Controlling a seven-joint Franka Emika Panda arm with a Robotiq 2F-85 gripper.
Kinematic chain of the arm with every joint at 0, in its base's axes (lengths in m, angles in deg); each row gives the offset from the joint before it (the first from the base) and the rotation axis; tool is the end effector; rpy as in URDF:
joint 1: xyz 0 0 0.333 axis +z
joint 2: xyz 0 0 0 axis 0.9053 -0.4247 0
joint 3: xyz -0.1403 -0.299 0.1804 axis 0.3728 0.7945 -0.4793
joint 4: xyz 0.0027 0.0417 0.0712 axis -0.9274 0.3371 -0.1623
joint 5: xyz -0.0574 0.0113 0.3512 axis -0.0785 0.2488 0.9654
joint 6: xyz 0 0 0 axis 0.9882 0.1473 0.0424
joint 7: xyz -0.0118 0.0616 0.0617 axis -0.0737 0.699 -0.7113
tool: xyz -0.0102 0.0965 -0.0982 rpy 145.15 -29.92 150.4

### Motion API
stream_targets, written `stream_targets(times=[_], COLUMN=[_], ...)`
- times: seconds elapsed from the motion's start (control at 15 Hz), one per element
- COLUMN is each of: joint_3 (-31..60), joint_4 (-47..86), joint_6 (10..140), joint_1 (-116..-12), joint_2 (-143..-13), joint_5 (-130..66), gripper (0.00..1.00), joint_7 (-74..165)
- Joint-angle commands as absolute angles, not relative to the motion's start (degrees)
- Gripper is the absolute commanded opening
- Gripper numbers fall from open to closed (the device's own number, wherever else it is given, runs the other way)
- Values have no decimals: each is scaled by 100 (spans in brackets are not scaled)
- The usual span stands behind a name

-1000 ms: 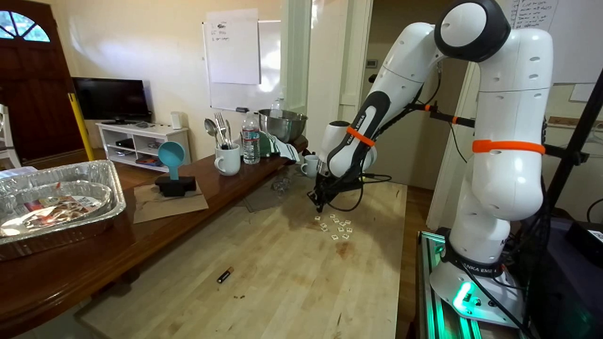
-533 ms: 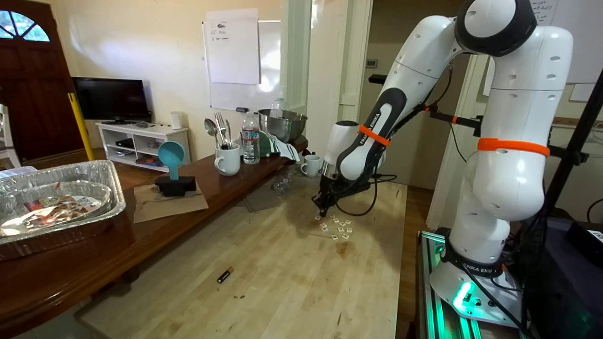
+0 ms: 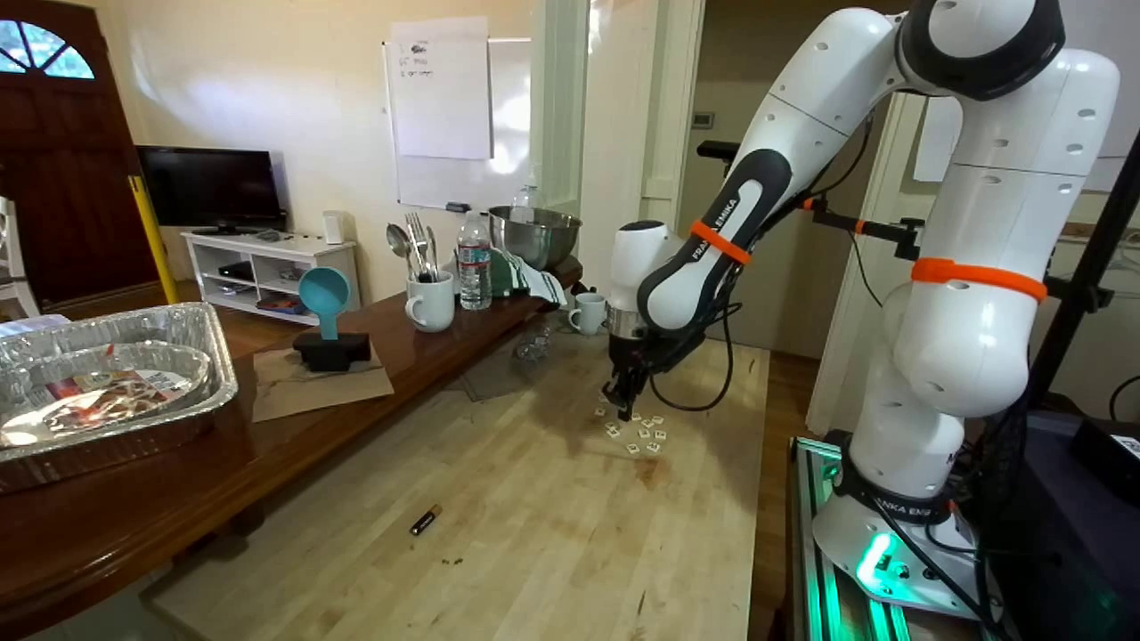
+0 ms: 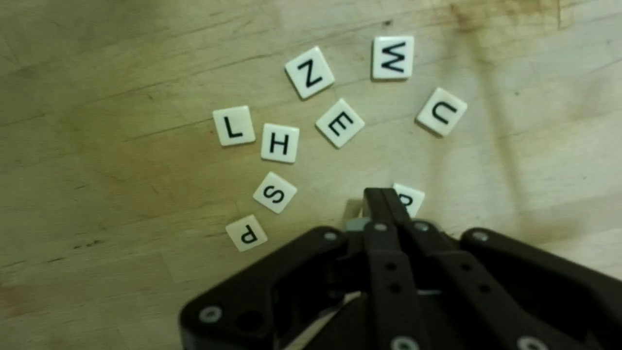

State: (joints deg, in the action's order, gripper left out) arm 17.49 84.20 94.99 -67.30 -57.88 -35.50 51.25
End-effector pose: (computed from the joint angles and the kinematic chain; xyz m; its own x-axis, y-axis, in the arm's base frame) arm 0.3730 -0.0582 0.3032 0.9726 -0.2317 0.0210 -0.2324 -0.9718 0.0392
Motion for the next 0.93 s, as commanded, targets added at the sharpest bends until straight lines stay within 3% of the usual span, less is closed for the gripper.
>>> stream_targets(times=[0.0, 0.87], joint_3=[1610, 1623], joint_4=[8454, 8416], joint_6=[9024, 9120], joint_1=[-6846, -6801], joint_2=[-5562, -5633], joint_5=[-3867, -2949], gripper=[0, 1], joint_7=[4651, 3403])
